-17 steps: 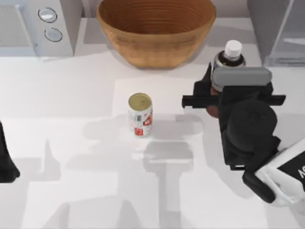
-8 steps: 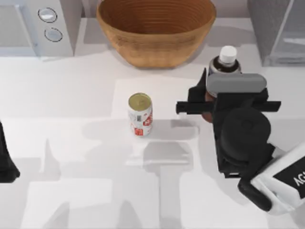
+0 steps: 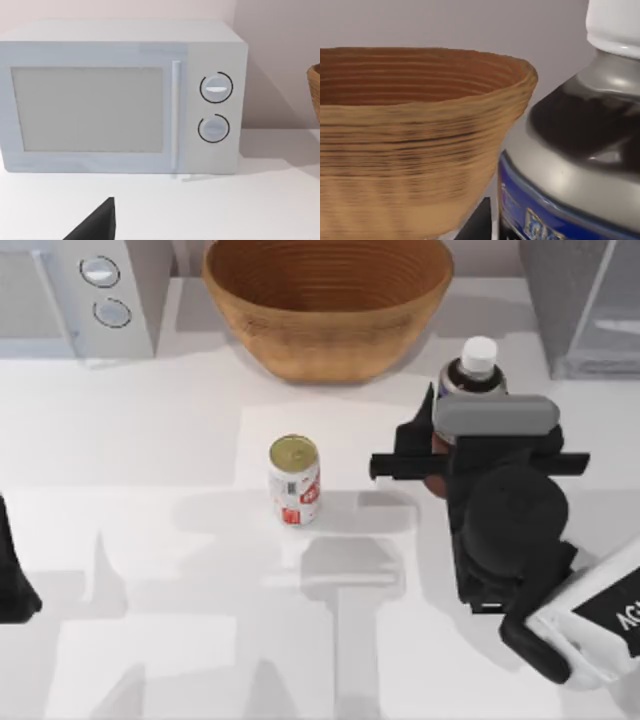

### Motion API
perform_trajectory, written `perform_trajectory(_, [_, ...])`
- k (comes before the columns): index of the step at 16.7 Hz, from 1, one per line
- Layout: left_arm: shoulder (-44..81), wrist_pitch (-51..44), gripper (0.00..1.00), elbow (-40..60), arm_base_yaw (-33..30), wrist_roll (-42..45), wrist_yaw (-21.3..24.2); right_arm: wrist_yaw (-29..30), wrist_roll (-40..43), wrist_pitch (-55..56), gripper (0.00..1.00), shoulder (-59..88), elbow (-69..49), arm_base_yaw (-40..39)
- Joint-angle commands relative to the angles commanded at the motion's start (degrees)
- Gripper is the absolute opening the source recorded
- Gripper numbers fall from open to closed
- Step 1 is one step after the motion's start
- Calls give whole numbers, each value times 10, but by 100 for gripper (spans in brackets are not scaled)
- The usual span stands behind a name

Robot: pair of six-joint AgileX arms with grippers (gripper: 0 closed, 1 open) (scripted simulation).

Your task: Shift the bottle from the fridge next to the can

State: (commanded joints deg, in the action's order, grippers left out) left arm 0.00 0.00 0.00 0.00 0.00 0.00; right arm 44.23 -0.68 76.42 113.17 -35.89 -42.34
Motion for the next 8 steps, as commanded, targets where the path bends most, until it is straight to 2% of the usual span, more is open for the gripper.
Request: perform_trajectory(8, [0,0,100,0,0,0,0,0,0,0,90,0,0,0])
